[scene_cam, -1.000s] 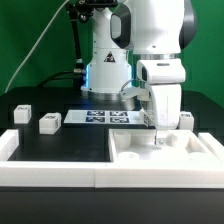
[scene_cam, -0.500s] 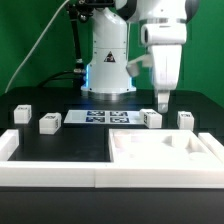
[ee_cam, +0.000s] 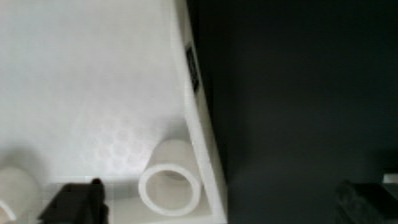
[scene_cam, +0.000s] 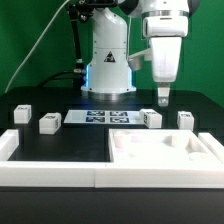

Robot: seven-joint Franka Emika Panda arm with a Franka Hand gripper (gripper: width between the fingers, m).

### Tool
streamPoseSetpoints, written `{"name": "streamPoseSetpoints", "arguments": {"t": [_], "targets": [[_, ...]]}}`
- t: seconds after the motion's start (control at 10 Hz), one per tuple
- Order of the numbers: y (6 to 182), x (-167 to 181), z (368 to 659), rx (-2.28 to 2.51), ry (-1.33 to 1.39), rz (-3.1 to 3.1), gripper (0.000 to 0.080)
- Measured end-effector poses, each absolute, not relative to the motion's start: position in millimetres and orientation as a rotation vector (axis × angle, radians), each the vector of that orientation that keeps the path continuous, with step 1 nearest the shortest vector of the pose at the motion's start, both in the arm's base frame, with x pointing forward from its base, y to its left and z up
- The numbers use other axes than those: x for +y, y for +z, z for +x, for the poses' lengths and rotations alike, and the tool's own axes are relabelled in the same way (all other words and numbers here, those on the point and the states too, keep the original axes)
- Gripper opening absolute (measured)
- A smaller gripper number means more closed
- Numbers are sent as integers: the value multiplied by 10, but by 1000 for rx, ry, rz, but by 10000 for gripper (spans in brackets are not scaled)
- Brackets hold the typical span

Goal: Assemble one leg

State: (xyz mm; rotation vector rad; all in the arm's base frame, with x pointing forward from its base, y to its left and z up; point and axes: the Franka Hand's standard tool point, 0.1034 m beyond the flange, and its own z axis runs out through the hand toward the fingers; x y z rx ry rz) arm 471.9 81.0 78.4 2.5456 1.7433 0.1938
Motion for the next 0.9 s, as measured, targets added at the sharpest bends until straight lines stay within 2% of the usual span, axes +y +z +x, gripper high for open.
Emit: {"name": "streamPoseSetpoints", "arguments": {"t": [0.4, 0.6, 0.9], "targets": [[629, 1038, 4371, 1089, 279, 2954, 649], [556, 1197, 4295, 724, 282, 3102, 649], [456, 1247, 4296, 344, 262, 3199, 649]]}}
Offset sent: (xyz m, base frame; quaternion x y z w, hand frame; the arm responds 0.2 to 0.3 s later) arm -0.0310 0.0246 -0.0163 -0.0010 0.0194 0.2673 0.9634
